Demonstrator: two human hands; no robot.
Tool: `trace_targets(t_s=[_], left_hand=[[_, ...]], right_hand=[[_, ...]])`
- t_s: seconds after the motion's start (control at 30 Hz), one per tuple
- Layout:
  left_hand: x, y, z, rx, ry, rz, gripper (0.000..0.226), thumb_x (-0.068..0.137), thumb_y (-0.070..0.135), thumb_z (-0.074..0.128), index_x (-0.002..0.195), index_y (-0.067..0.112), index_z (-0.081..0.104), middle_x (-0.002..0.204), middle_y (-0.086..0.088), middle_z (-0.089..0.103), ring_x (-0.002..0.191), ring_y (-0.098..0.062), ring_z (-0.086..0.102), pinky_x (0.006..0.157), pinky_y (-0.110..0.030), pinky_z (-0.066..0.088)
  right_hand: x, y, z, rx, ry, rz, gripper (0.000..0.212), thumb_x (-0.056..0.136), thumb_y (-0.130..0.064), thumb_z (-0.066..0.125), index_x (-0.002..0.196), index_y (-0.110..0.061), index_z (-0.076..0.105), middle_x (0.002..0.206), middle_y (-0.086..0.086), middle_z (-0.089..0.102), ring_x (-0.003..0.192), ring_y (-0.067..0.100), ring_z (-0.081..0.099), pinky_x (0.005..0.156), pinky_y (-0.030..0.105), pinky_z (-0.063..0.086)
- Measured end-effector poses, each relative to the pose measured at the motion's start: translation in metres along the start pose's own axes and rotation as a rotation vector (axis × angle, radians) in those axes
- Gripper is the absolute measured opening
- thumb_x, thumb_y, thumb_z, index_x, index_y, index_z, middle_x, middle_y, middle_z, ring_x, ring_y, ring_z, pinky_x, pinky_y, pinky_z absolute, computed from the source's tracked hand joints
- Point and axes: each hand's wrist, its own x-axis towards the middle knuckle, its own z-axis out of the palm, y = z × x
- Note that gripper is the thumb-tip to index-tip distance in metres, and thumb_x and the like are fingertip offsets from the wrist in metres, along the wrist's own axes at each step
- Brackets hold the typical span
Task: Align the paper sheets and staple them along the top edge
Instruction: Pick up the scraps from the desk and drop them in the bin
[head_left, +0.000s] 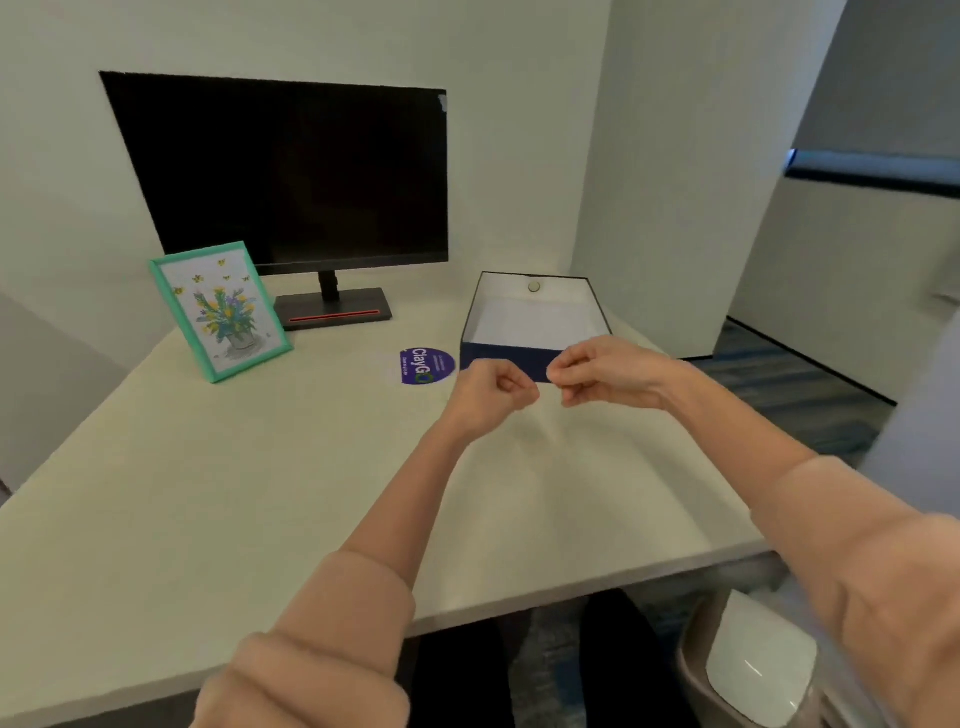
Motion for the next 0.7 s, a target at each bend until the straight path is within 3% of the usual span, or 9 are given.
trace_targets(t_s=[0.23, 0.4, 0.53, 0.7], left_hand=[[0.001, 0.091, 0.127, -0.083, -0.243, 0.134, 0.012, 0.081, 0.015, 0.07, 0.091, 0.008, 0.072, 0.074, 0.001, 0.067, 0.067, -0.003, 0.06, 0.064, -0.012, 0.045], [-0.013, 0.144, 0.225, -0.087, -0.419, 0.197, 0.014, 0.08, 0.015, 0.07, 0.092, 0.007, 0.073, 0.083, -0.003, 0.071, 0.073, -0.008, 0.061, 0.069, -0.015, 0.047], [-0.028, 0.157, 0.298, -0.075, -0.507, 0.166, 0.01, 0.081, 0.014, 0.07, 0.089, 0.009, 0.072, 0.079, 0.0, 0.068, 0.078, -0.012, 0.063, 0.077, -0.025, 0.052], [-0.055, 0.137, 0.374, 0.011, -0.651, 0.12, 0.011, 0.084, 0.011, 0.066, 0.091, 0.005, 0.072, 0.077, -0.001, 0.065, 0.077, -0.011, 0.058, 0.073, -0.021, 0.046]], right_hand=[[-0.12, 0.048, -0.109, 0.099, 0.277, 0.062, 0.009, 0.09, -0.002, 0.06, 0.084, -0.008, 0.064, 0.07, 0.002, 0.061, 0.063, 0.012, 0.062, 0.078, 0.029, 0.054], [-0.199, 0.1, -0.171, 0.179, 0.477, 0.146, 0.014, 0.091, 0.0, 0.057, 0.081, -0.008, 0.063, 0.07, 0.002, 0.06, 0.06, 0.01, 0.061, 0.078, 0.03, 0.053], [-0.239, 0.156, -0.203, 0.306, 0.618, 0.223, 0.014, 0.09, 0.0, 0.058, 0.079, -0.008, 0.063, 0.069, 0.004, 0.06, 0.057, 0.009, 0.061, 0.064, 0.025, 0.058], [-0.259, 0.236, -0.212, 0.365, 0.684, 0.359, 0.012, 0.091, 0.0, 0.057, 0.081, -0.007, 0.06, 0.072, 0.006, 0.056, 0.056, 0.007, 0.06, 0.066, 0.023, 0.057]])
